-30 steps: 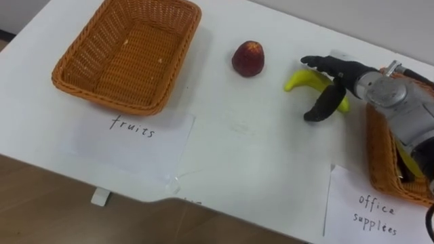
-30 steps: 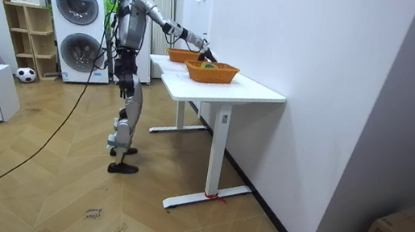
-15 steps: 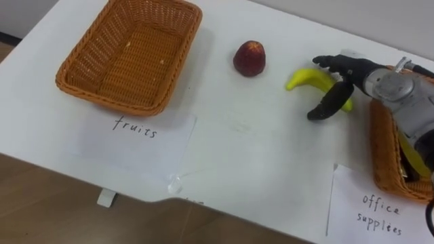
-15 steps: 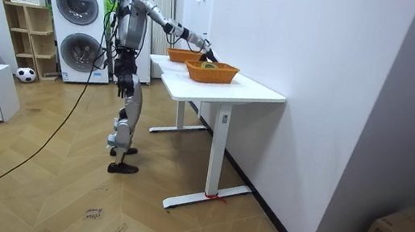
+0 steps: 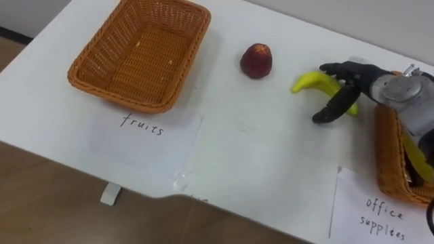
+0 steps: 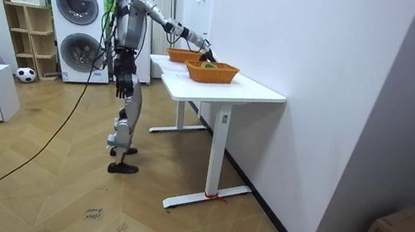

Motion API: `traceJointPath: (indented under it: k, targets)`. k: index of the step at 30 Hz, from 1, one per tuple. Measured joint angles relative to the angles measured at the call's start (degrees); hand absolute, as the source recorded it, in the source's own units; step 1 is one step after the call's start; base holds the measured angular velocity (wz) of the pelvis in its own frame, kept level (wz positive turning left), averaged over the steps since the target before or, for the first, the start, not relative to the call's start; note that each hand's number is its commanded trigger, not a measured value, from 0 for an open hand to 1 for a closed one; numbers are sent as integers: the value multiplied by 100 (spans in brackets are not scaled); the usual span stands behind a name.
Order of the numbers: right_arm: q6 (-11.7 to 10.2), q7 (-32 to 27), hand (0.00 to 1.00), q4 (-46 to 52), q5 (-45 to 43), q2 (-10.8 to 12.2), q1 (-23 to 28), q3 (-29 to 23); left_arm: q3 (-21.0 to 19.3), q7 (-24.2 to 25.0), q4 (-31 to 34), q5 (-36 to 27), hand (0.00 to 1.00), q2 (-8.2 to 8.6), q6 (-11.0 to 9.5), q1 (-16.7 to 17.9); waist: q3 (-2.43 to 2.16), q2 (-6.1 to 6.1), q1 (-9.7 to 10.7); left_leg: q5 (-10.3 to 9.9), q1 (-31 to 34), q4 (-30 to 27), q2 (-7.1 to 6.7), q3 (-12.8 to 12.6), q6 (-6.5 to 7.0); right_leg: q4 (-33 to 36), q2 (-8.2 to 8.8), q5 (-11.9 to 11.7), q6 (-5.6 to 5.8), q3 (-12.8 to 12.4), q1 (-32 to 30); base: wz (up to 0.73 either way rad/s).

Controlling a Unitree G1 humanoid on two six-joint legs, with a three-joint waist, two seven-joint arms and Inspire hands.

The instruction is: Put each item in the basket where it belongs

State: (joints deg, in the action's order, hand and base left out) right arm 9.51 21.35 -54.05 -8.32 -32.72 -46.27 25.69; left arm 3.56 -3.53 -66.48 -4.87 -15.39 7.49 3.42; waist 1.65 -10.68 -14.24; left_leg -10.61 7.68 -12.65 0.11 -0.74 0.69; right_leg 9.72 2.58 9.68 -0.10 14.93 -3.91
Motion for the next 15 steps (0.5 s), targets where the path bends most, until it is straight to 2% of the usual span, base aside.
traceJointPath:
  k: [1,3,15]
  targets:
    - [4,3,27,-10,1,-1,0,0,0,0,0,0,0,0,0,-5,0,-1,-12,0,0,-2,2,1,0,0,-2,-2,-3,3,1,0]
    - [7,10,100,-67,1,-1,-8,0,0,-1,-2,0,0,0,1,-11,2,-3,-34,3,0,-3,4,10,-5,0,-6,-5,-8,14,12,0]
    - [-14,-97,100,-92,222,-80,-59,18,22,-125,-42,11,0,-7,-39,14,16,-27,-42,7,-46,-12,12,-2,-12,-6,-20,-15,-23,-16,56,0]
